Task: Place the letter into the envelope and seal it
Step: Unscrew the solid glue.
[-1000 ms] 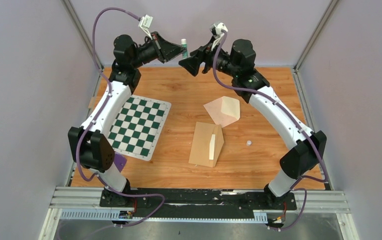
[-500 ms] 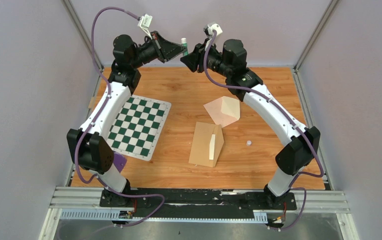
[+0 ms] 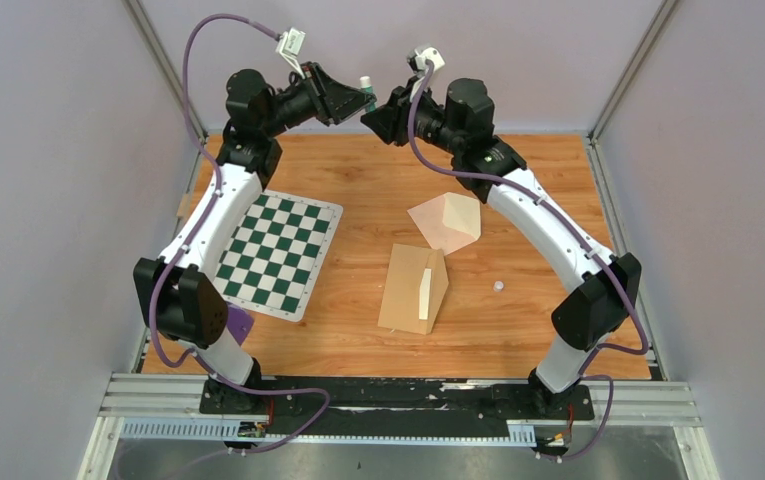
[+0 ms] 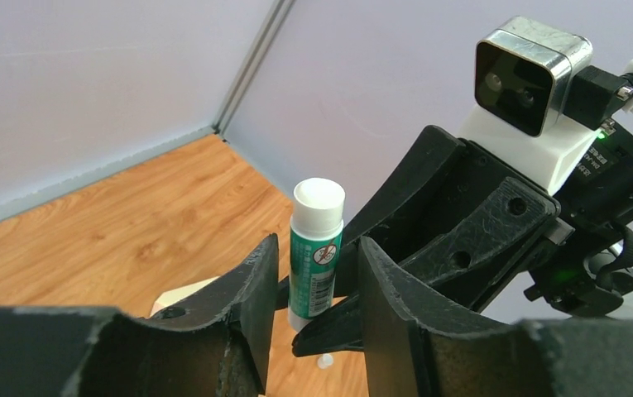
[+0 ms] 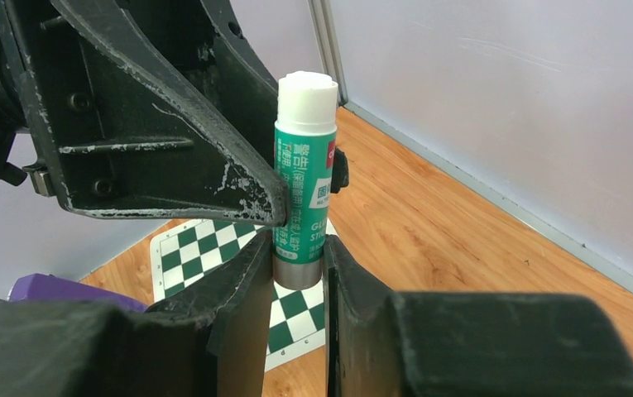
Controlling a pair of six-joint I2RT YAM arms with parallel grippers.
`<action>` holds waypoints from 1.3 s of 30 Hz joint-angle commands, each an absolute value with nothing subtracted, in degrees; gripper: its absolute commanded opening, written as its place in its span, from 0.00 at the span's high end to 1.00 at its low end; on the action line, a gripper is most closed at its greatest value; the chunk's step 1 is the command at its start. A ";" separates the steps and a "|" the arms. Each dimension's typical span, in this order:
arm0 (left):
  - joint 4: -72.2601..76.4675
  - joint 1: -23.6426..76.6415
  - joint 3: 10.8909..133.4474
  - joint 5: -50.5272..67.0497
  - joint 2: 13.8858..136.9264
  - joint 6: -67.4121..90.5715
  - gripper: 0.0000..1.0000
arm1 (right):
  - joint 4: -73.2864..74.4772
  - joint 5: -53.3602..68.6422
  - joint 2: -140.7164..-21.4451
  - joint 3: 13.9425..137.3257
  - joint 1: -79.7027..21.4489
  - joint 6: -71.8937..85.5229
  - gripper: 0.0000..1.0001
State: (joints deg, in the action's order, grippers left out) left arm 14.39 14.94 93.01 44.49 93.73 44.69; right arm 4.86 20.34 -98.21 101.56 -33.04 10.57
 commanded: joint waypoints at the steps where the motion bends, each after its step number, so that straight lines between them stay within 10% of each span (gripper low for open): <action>1: 15.78 15.28 93.57 44.72 92.73 45.04 0.52 | 1.59 20.89 -97.61 102.48 -33.22 11.74 1.00; 5: 16.09 15.46 93.87 45.12 93.10 45.18 0.56 | 1.41 20.34 -97.48 102.31 -33.20 12.51 1.00; 13: 20.42 15.55 93.43 48.48 93.75 45.13 0.98 | 0.54 26.61 -97.99 101.14 -32.78 13.66 1.00; 27: 33.80 13.62 93.82 63.76 97.14 51.30 1.00 | -28.77 85.76 -106.12 102.05 -20.11 45.33 1.00; 34: 26.12 13.62 93.66 59.84 95.63 45.90 1.00 | -16.55 75.42 -102.94 101.03 -17.84 36.59 0.44; 39: 18.45 13.70 93.26 51.41 93.36 41.01 1.00 | -2.45 56.19 -95.35 97.38 -18.13 20.88 0.29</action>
